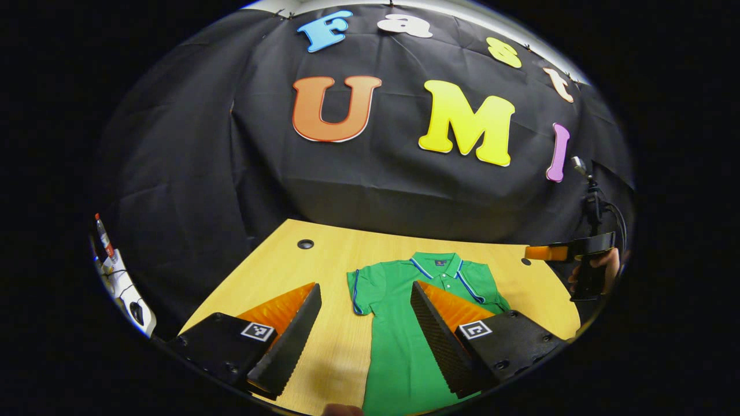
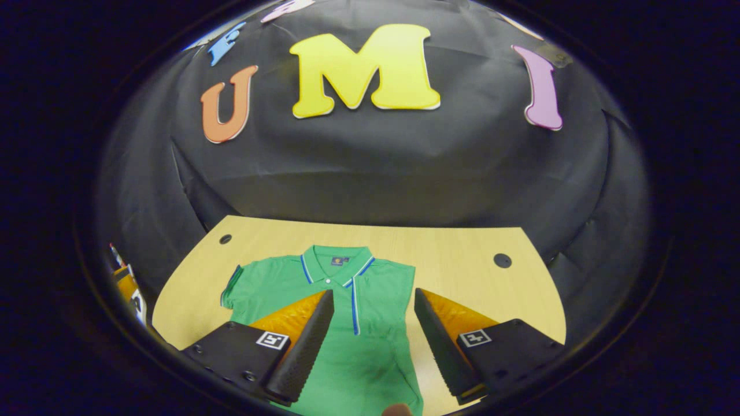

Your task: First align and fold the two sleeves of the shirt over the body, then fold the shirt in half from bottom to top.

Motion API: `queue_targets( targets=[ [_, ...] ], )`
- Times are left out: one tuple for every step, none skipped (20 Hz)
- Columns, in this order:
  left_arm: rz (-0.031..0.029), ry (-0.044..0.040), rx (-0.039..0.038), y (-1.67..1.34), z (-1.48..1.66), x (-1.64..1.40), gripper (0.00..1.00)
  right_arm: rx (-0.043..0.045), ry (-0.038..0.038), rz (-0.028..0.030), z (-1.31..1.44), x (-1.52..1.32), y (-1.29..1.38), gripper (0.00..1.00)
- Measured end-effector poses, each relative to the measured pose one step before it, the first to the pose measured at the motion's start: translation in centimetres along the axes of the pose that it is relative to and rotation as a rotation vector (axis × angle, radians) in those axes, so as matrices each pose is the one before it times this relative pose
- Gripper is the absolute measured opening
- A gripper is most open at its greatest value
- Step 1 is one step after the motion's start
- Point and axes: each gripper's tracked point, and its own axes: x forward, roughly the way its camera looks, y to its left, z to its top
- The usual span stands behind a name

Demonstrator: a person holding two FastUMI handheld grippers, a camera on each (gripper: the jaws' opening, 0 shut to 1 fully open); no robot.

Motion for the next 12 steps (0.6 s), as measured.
queue_targets(
  targets=[
    [-0.02265, 0.01775, -0.00404, -0.016, -0.255, 0.947, 1.00, -0.01427, -0.01238, -0.00049, -0.113, -1.906, -0.009, 0.91],
    [-0.02386, 0.01502, -0.00845, 0.193, 0.156, 0.897, 1.00, -0.02429, -0.01157, -0.00481, -0.211, -1.815, -0.175, 0.87],
    [-0.02815, 0.01934, -0.01188, -0.151, -0.059, 0.946, 1.00, -0.02840, -0.01255, -0.01109, -0.107, -1.769, -0.355, 0.87],
    [-0.02202, 0.02312, -0.00346, 0.163, -0.090, 1.069, 0.99, -0.02686, -0.01264, -0.00947, -0.132, -1.725, -0.253, 0.91],
    [-0.01722, 0.02061, 0.00047, 0.199, -0.007, 0.830, 0.99, -0.01543, -0.01296, -0.00599, -0.083, -1.634, -0.210, 0.91],
    [-0.01570, 0.02342, -0.00178, 0.287, 0.131, 1.272, 0.99, -0.00255, -0.00878, -0.00522, -0.161, -1.543, -0.188, 0.96],
    [-0.01039, 0.02522, 0.00229, 0.325, 0.005, 1.025, 0.99, 0.00737, -0.00506, -0.00779, -0.175, -1.427, -0.262, 0.91],
    [-0.01383, 0.02901, 0.00207, 0.207, -0.159, 1.125, 0.99, 0.01131, 0.00049, -0.01013, -0.430, -0.988, -0.519, 0.87],
    [-0.01814, 0.02968, -0.01419, 0.238, -0.243, 1.054, 0.99, 0.01443, 0.00607, -0.01072, -0.653, -0.832, -0.483, 0.89],
    [-0.01452, 0.03860, -0.02853, 0.171, -0.223, 1.052, 0.99, 0.02735, 0.01077, -0.01270, -0.854, -0.430, -0.541, 0.91],
    [-0.01622, 0.04205, -0.03938, 0.208, -0.324, 1.096, 0.98, 0.02998, 0.01669, -0.00941, -0.995, -0.354, -0.397, 0.91],
    [-0.01740, 0.03856, -0.03974, 0.249, -0.315, 1.175, 0.98, 0.02648, 0.01895, -0.01030, -1.017, -0.291, -0.464, 0.91]
  ],
)
